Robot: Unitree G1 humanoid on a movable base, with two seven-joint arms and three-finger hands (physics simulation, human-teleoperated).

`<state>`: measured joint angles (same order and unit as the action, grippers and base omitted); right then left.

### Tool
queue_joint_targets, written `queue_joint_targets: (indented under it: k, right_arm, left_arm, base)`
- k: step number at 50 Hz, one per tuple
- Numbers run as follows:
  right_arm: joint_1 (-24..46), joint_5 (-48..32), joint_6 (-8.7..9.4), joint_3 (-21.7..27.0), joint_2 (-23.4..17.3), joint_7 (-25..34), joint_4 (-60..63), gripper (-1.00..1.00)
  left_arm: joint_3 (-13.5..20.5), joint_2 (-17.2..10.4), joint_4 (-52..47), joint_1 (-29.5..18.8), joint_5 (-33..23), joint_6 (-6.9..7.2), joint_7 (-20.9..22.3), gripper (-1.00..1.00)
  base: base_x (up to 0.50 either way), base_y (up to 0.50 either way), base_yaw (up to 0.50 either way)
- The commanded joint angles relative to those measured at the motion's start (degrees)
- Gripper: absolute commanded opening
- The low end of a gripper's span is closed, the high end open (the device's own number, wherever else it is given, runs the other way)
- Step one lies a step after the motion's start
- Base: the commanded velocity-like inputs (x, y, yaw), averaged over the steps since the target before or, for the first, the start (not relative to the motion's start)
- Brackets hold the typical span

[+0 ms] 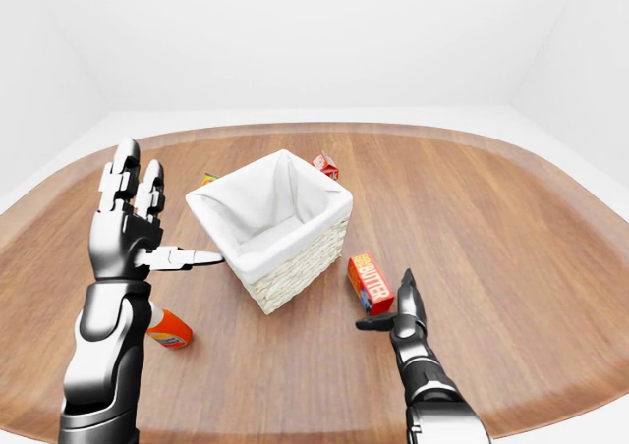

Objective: Pick up the butter and put it in the basket.

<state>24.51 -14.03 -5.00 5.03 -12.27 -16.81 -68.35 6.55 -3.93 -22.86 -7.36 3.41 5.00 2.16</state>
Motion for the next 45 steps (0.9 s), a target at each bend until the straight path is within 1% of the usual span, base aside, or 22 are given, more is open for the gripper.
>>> queue_joint_targets:
  k: [1,10,15,24,28,29,43,45]
  right_arm:
    - [1.2,-2.2,0.00,-0.4,-0.1,-1.9,-7.3,1.00]
    - [2.3,-4.5,0.00,-0.6,0.0,-2.5,-7.8,1.00]
    - [5.0,-5.5,0.00,-0.4,0.1,-2.4,-8.2,1.00]
    - [7.6,-6.6,0.00,0.1,0.2,-2.1,-8.7,1.00]
    - [8.0,-6.4,0.00,0.6,0.3,-1.6,-8.8,1.00]
    - [8.2,-5.4,0.00,1.5,0.5,-1.2,-9.1,1.00]
    - [9.7,-7.2,0.00,1.7,0.4,-1.7,-9.6,1.00]
    - [10.0,-7.4,0.29,1.7,0.4,-1.8,-9.6,1.00]
  left_arm:
    - [0.4,-0.2,0.1,-0.2,0.2,0.00,0.0,1.00]
    - [0.5,-0.3,0.0,-0.2,0.3,0.00,0.1,1.00]
    - [0.8,-0.5,-0.1,-0.2,0.5,0.00,0.2,1.00]
    - [1.0,-0.6,0.2,-0.3,0.5,0.00,0.2,1.00]
    - [1.0,-0.6,0.2,-0.3,0.5,0.00,0.2,1.00]
    - [1.0,-0.6,0.1,-0.3,0.5,0.00,0.2,1.00]
    - [1.2,-0.7,0.1,-0.3,0.5,0.00,0.2,1.00]
    - [1.3,-0.8,0.1,-0.4,0.5,0.00,0.2,1.00]
  base:
    - [0.00,0.00,0.00]
    - [0.00,0.00,0.00]
    - [0.00,0.00,0.00]
    - [0.00,0.00,0.00]
    - [0.00,0.00,0.00]
    - [0.00,0.00,0.00]
    - [0.00,0.00,0.00]
    - [0.00,0.00,0.00]
